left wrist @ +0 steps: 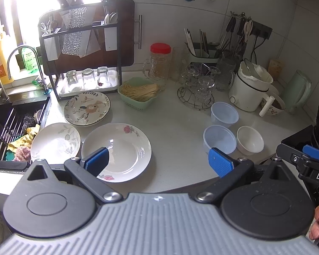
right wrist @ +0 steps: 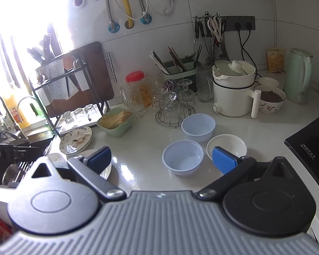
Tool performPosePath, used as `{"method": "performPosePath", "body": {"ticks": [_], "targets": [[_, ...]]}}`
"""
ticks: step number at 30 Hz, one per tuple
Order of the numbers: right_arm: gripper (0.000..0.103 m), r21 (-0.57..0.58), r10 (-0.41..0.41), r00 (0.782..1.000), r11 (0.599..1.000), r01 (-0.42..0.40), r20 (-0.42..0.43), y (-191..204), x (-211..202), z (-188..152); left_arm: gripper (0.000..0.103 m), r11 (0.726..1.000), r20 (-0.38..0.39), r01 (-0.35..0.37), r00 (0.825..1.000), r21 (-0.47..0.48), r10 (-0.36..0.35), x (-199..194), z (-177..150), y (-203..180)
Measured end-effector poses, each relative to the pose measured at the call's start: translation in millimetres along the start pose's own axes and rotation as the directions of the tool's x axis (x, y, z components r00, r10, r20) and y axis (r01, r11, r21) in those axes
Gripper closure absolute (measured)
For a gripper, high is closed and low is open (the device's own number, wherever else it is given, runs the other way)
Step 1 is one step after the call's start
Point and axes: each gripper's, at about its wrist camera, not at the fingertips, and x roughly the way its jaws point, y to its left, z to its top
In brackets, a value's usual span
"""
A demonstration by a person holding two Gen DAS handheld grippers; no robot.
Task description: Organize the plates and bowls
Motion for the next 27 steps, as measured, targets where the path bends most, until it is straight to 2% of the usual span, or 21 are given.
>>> {"method": "performPosePath", "body": {"ticks": [27], "targets": [[0.000, -0.011, 0.009, 1.000, 1.000, -0.010, -0.013, 12, 6, -4, 0.002, 1.000, -0.008, 0.003, 1.000, -0.005, -0.003, -3, -4, 12]]}}
